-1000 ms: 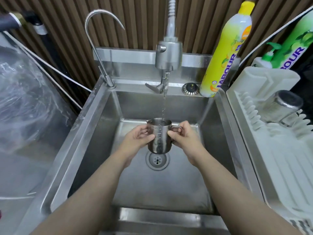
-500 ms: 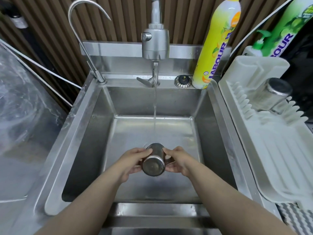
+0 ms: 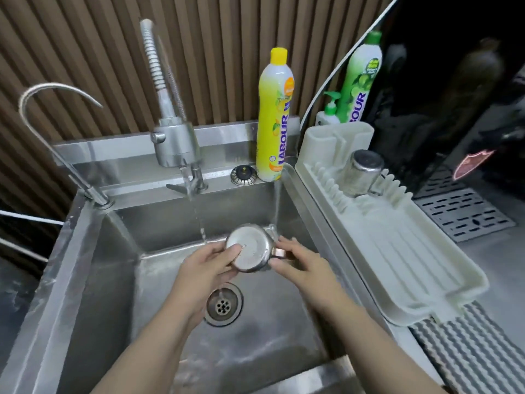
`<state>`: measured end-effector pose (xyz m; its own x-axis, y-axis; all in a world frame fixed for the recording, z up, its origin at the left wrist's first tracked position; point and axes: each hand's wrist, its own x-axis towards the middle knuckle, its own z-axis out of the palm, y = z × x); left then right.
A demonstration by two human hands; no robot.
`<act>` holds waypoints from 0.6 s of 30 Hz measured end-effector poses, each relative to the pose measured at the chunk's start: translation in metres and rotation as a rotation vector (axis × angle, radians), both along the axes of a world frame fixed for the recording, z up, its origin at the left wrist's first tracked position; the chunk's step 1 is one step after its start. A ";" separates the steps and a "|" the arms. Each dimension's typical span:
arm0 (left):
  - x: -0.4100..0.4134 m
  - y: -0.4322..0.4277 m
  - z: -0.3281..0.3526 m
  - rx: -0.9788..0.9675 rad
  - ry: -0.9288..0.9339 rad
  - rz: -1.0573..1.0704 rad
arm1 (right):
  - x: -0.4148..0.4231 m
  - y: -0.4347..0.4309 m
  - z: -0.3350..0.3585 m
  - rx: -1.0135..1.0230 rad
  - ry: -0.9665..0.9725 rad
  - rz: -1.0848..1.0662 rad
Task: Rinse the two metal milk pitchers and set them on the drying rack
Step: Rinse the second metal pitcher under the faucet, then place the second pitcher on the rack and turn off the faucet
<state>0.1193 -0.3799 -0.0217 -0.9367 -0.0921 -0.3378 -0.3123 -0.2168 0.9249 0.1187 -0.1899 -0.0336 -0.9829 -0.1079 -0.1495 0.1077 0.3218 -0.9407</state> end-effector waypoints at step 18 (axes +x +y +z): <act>-0.114 0.237 0.048 -0.187 0.118 -0.310 | -0.054 0.192 0.048 -0.289 0.073 -0.434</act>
<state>0.0054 -0.1427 0.0260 -0.9612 0.1518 -0.2302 -0.2256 0.0473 0.9731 0.0647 0.0021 0.0142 -0.9529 0.2850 -0.1035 0.1044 -0.0120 -0.9945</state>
